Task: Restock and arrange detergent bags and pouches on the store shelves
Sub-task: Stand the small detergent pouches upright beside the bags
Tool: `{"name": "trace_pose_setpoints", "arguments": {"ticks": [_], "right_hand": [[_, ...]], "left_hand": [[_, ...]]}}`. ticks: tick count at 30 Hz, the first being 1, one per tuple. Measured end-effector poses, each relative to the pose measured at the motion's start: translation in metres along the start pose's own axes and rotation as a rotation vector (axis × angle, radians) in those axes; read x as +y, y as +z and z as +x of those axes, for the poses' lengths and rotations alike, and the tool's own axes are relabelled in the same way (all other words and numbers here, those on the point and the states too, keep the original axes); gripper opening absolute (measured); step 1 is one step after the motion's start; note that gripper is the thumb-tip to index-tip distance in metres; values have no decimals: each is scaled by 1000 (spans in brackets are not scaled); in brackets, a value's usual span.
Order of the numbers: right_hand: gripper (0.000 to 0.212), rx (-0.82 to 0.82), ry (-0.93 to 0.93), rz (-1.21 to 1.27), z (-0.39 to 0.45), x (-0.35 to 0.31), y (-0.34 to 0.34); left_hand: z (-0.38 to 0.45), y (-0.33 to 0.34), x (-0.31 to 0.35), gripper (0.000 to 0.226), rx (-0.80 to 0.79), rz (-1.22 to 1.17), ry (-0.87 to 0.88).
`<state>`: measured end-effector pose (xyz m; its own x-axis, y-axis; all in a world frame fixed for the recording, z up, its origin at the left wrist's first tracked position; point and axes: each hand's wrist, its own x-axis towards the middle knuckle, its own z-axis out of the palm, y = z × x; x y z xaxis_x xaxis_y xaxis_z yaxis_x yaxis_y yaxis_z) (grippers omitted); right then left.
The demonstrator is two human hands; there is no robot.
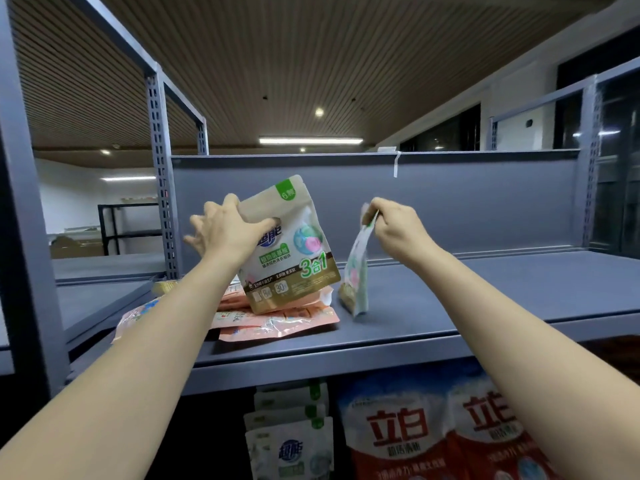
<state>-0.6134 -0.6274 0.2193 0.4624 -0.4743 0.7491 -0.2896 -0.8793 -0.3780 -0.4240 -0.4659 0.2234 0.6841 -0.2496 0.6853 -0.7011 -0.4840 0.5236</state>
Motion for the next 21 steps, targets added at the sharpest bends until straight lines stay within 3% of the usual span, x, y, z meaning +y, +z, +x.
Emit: {"name": "trace_pose_setpoints", "arguments": {"ticks": [3,6,9,11,12,14,15,16,17,19,21], "right_hand": [[26,2,141,240,-11,2,4],[27,10,206,436,-16,1,7],[37,23,196,463,-22,0,17],[66,26,223,529,-28,-1,27],[70,59,263,554,-32,-1,33],[43,164,351,538,-39,0,44],[24,193,392,504,-42,0,48],[9,210,433,462,-45,-1,50],[10,224,466,437,-48,-2,51],[28,270,518,408,-50,-2,50],[31,336,537,392,-53,-3,46]], "left_hand": [[-4,11,-3,66,-60,-368,-20],[-8,18,-5,88,7,-492,-20],[-10,22,-7,115,-11,-589,-170],[-13,24,-13,101,-51,-690,-278],[-15,25,-17,79,-98,-759,-308],[-23,26,-22,30,-216,-901,-340],[-26,27,-24,19,-253,-942,-368],[-29,27,-26,16,-275,-965,-399],[-30,27,-27,17,-291,-985,-432],[-33,26,-28,16,-323,-1011,-485],[-35,24,-28,11,-331,-1029,-508]]}}
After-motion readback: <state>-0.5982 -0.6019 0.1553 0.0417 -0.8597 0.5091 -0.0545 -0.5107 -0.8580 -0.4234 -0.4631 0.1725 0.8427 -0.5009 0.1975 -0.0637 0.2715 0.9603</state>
